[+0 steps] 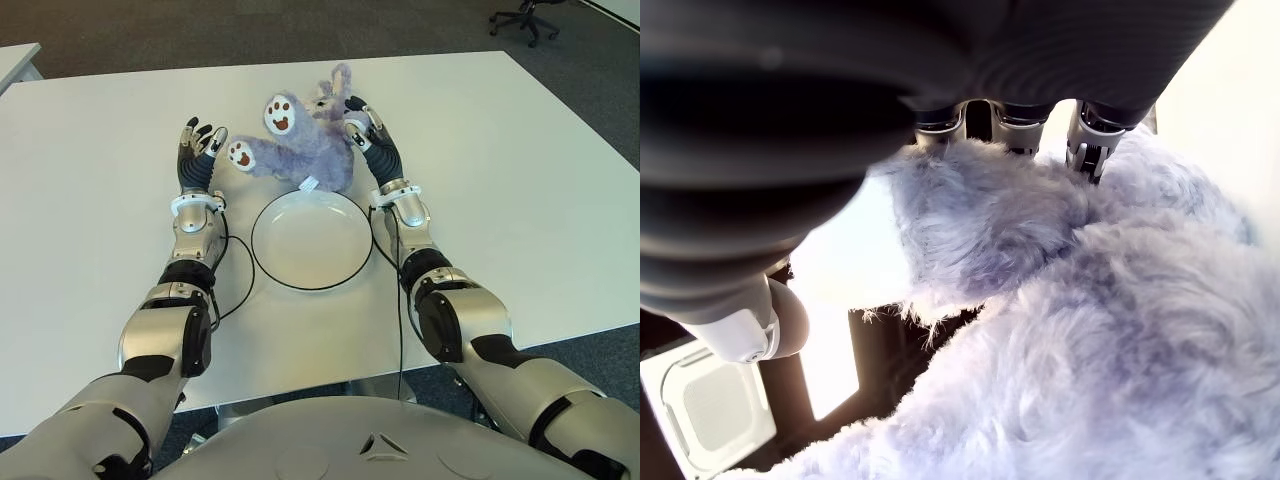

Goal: Put the doll into the plate.

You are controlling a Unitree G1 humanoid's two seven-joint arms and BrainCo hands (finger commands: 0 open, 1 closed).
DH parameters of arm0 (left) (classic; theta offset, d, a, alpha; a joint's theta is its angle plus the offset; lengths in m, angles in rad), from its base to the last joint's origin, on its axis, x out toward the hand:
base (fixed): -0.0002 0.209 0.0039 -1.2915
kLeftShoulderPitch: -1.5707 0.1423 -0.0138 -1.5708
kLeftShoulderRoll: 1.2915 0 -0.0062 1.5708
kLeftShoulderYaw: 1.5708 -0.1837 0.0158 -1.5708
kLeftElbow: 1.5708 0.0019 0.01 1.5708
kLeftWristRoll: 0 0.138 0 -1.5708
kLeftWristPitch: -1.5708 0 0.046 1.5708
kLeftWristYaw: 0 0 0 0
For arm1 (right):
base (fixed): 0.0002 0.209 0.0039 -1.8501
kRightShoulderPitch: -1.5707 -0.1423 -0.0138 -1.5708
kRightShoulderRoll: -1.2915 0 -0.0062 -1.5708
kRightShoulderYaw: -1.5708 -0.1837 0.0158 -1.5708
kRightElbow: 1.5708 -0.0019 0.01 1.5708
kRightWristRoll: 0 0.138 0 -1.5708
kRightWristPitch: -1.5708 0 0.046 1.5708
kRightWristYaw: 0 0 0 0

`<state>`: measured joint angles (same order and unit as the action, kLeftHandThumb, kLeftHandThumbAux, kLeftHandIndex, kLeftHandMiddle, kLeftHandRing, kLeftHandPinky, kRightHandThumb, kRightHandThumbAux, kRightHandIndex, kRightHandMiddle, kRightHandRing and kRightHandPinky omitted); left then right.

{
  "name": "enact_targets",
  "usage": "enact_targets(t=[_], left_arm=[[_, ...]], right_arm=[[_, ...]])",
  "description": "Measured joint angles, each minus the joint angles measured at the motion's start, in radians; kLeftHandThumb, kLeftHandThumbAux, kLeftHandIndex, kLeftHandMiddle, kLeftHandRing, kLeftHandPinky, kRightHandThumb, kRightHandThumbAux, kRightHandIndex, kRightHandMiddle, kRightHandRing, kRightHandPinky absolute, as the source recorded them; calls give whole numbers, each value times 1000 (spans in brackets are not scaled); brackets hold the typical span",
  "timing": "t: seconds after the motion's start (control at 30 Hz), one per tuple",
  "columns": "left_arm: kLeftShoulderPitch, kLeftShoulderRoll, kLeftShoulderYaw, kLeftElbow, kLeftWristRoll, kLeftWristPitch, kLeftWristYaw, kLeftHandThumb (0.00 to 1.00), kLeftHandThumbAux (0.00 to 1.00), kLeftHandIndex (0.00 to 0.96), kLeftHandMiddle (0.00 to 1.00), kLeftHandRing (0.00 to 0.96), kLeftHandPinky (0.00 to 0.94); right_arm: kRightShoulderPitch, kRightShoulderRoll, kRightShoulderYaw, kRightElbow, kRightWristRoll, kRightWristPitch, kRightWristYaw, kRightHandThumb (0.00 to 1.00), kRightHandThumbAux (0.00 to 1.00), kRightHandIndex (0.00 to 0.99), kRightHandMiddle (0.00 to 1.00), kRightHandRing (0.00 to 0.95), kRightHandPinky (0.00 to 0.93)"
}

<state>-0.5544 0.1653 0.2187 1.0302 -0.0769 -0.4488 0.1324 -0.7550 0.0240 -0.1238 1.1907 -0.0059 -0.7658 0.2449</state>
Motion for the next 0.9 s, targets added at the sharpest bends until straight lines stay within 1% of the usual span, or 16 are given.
enact_targets(t=[0.13,0.3,0.47,0.5,0.6,0.63,0.8,0.9], left_arm=[[0,0,1,0,-1,0,0,0,475,58,186,163,73],[0,0,1,0,-3,0,0,0,477,68,186,159,61],[0,-1,1,0,-3,0,0,0,477,80,194,161,61],[0,-1,1,0,-3,0,0,0,475,84,195,162,68],[0,-1,1,0,-3,0,0,0,472,86,196,165,72],[0,-1,1,0,-3,0,0,0,469,82,196,168,75],[0,-1,1,0,-3,0,0,0,468,77,194,166,73],[0,-1,1,0,-3,0,0,0,469,75,189,161,64]], right_arm=[[1,0,15,-1,-10,0,-17,518,432,27,5,0,28],[3,1,28,-2,-23,2,-36,539,447,35,11,0,33],[3,3,32,-2,-28,11,-57,571,474,49,22,0,63],[2,3,33,-1,-28,14,-62,588,484,60,28,12,92],[1,6,35,1,-31,21,-82,601,490,69,33,29,123],[1,7,36,2,-33,24,-92,629,497,85,46,55,163],[-3,12,43,9,-44,41,-142,678,505,113,69,88,187],[-5,13,46,13,-46,53,-166,715,514,146,107,123,212]])
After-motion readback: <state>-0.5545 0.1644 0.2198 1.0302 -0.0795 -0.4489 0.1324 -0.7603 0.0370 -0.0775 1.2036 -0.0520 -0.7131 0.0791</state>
